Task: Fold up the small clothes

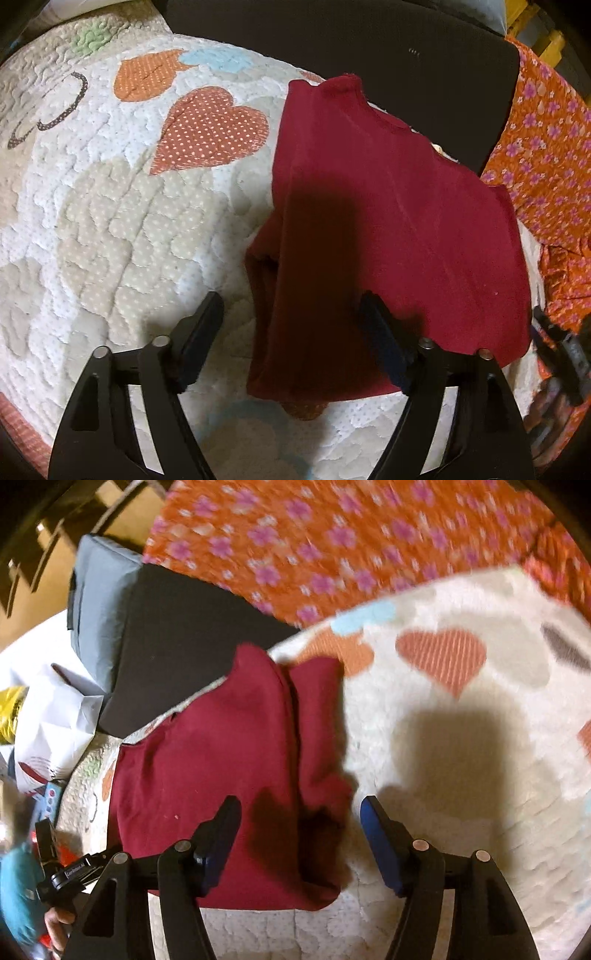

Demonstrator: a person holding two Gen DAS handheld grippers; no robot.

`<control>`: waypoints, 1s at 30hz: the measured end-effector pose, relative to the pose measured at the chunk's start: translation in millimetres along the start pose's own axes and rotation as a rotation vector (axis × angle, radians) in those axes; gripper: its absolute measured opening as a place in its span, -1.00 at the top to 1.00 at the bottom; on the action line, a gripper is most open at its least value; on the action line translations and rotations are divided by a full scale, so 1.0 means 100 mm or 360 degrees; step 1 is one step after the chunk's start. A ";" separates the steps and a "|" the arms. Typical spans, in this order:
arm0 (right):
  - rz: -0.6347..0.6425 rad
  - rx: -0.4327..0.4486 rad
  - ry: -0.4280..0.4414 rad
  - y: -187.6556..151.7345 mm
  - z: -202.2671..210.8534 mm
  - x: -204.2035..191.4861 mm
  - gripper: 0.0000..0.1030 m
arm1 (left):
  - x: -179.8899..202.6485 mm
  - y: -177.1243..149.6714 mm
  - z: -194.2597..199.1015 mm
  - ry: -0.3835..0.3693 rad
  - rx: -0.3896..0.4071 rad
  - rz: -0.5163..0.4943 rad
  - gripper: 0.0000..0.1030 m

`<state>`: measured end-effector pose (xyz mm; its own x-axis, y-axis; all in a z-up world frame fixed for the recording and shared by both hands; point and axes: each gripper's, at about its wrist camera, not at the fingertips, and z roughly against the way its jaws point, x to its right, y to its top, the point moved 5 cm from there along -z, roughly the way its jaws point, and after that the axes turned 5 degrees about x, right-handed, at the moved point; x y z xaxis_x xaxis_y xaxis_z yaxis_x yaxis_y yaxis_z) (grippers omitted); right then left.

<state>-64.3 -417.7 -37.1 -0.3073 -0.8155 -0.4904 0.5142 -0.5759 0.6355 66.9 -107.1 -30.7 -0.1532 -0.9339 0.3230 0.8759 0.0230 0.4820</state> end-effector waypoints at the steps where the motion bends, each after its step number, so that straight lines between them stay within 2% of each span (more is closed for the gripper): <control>1: -0.0037 -0.0032 0.0052 -0.03 -0.08 0.02 -0.26 | 0.01 -0.01 -0.01 -0.0002 0.0001 -0.0003 -0.59; 3: -0.0088 -0.0063 0.0093 -0.07 -0.20 0.03 -0.27 | 0.04 0.00 -0.03 -0.0014 0.0005 -0.0006 -0.70; 5: -0.0079 -0.0009 0.0121 -0.04 -0.20 0.02 -0.28 | 0.07 -0.01 -0.05 -0.0020 0.0021 -0.0007 -0.78; 9: -0.0053 0.0015 0.0140 -0.01 -0.28 -0.03 -0.34 | 0.15 -0.04 -0.08 -0.0026 0.0041 -0.0067 -0.78; 10: -0.0041 0.0028 0.0144 -0.01 -0.30 -0.04 -0.25 | 0.18 -0.04 -0.08 -0.0046 0.0038 -0.0087 -0.70; 11: -0.0030 0.0035 0.0146 0.00 -0.31 -0.05 -0.12 | 0.23 -0.06 -0.07 -0.0060 0.0044 -0.0127 -0.34; 12: -0.0020 0.0029 0.0155 0.00 -0.31 -0.05 0.16 | 0.25 -0.07 -0.06 -0.0051 0.0050 -0.0159 -0.09; 13: -0.0024 -0.0005 0.0182 -0.01 -0.34 -0.08 0.34 | 0.27 -0.08 -0.05 -0.0044 0.0059 -0.0186 0.04; 14: -0.0029 -0.0018 0.0191 -0.02 -0.34 -0.10 0.40 | 0.28 -0.09 -0.04 -0.0045 0.0062 -0.0199 0.35; 15: -0.0023 -0.0021 0.0193 -0.03 -0.31 -0.13 0.47 | 0.27 -0.09 -0.02 -0.0052 0.0059 -0.0190 0.56; 17: -0.0006 -0.0002 0.0209 0.00 -0.20 -0.19 0.51 | 0.22 -0.05 0.05 -0.0102 0.0052 -0.0129 0.69; 21: 0.0036 0.0017 0.0317 0.04 0.18 -0.39 0.55 | 0.14 -0.06 0.35 -0.0224 0.0031 -0.0044 0.75; 25: 0.0140 -0.0009 0.0388 -0.16 0.76 -0.55 0.55 | 0.12 -0.33 0.75 -0.0235 -0.0042 -0.0140 0.76; 28: 0.0151 -0.0062 0.0319 -0.52 1.02 -0.41 0.51 | 0.09 -0.66 0.87 -0.0235 -0.0102 -0.0189 0.76; 30: 0.0119 -0.0141 0.0189 -0.75 0.99 -0.22 0.38 | 0.03 -0.91 0.82 -0.0148 -0.0167 -0.0222 0.76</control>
<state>-175.5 -362.2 -14.9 -0.1716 -0.8403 -0.5142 0.6021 -0.5026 0.6204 -50.9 -83.0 -6.9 -0.3141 -0.8882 0.3352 0.8852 -0.1464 0.4415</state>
